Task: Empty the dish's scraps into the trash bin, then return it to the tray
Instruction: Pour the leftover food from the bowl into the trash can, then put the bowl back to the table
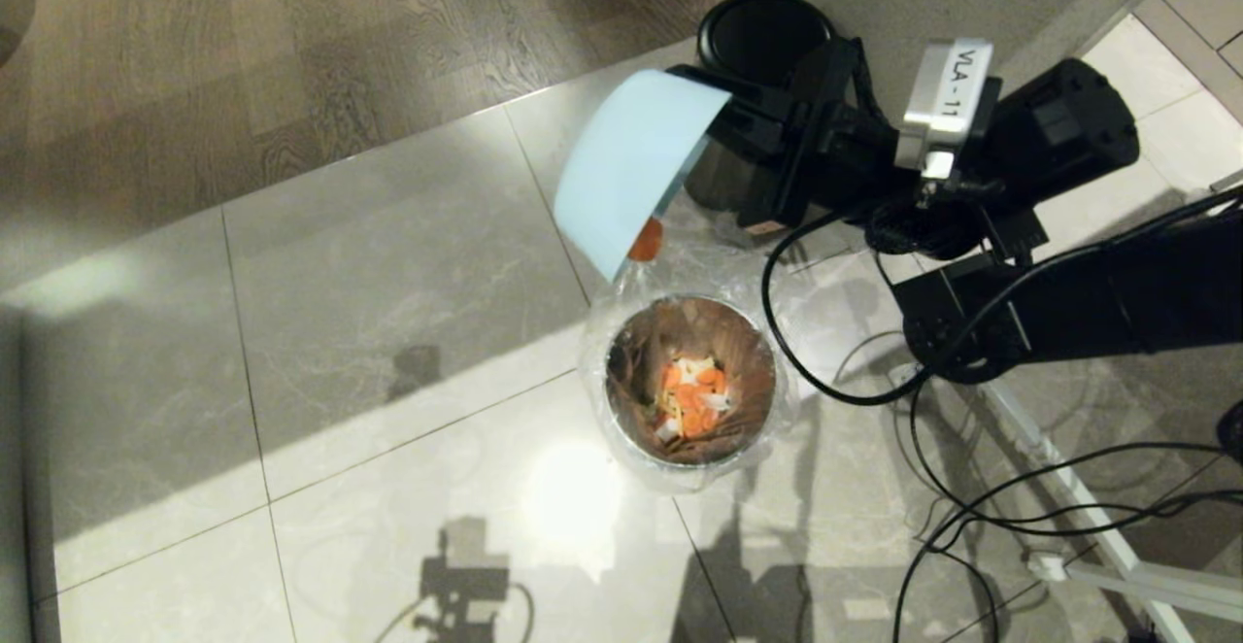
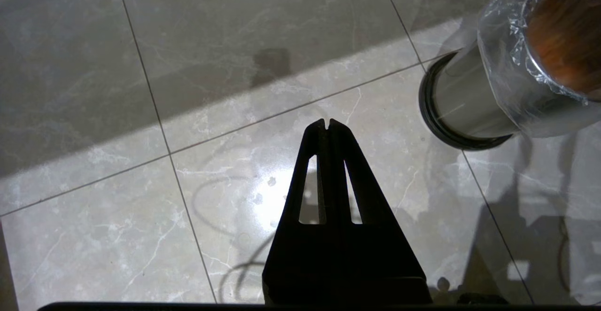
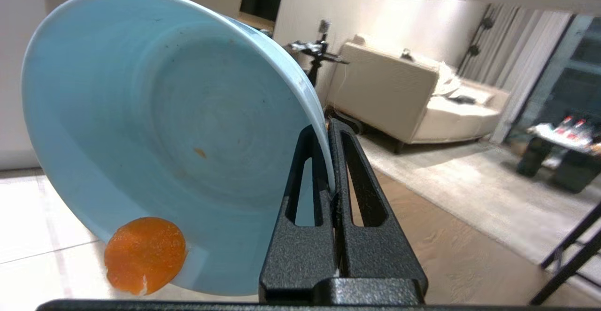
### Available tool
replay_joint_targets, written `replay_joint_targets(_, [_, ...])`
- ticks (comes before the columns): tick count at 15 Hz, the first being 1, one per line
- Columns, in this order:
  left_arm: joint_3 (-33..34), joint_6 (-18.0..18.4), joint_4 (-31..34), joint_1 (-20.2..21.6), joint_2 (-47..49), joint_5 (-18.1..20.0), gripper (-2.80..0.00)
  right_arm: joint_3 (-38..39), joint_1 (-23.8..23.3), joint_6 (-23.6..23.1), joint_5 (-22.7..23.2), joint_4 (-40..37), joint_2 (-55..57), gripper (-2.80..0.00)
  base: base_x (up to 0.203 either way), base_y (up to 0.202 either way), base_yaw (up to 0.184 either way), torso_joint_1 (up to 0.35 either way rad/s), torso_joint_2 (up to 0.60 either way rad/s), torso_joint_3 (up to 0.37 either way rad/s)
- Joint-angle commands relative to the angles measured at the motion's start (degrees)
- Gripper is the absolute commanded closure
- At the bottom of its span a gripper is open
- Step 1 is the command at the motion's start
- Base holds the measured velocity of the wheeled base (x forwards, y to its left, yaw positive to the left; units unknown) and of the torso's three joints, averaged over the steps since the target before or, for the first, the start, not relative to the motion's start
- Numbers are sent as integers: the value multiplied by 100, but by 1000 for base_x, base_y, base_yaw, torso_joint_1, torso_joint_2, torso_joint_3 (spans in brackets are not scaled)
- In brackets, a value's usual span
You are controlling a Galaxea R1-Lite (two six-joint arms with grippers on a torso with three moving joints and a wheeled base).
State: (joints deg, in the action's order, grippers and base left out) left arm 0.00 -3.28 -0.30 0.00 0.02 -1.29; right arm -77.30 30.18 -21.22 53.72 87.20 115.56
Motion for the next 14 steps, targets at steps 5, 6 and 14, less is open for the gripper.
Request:
replay_joint_targets(5, [0,-6,-5,0,6,-3,0,70,97,443,33,276,-385,0,0,0,0,0,0,0])
replay_joint_targets(6, [0,-6,-5,0,6,-3,0,-48,136,488,35,276,-423,0,0,0,0,0,0,0])
replay_joint_targets(14, [0,-6,-5,-1,6,-3,0,392,184,387,40,276,-561,0,0,0,0,0,0,0])
